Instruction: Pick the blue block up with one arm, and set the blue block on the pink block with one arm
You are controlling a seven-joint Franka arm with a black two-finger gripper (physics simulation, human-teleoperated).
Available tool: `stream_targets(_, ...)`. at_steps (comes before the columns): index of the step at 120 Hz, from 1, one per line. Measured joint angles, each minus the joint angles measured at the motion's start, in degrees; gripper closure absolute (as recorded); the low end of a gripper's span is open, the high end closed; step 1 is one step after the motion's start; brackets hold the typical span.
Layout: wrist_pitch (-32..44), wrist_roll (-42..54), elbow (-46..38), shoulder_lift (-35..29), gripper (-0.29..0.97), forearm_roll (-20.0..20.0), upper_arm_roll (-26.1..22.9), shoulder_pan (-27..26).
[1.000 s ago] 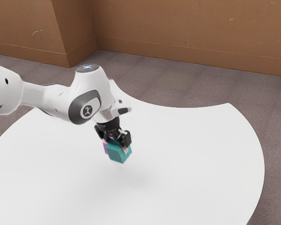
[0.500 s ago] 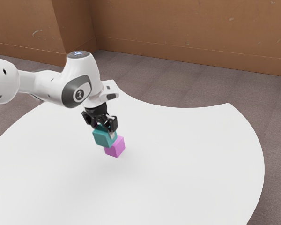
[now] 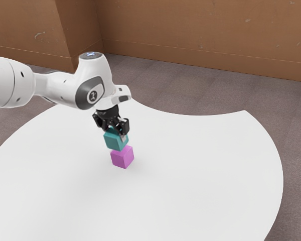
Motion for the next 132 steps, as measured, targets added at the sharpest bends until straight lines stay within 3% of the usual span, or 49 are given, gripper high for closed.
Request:
stream_targets(70, -0.4, 1.4, 2.0, 1.8, 0.3, -0.1, 0.0, 0.1)
stream_targets(99, 0.0, 2.4, 2.0, 1.6, 0.12, -0.4, -0.1, 0.1)
stream_targets(132, -2.8, 3.5, 1.9, -4.1, 0.03, -0.4, -0.2, 0.0)
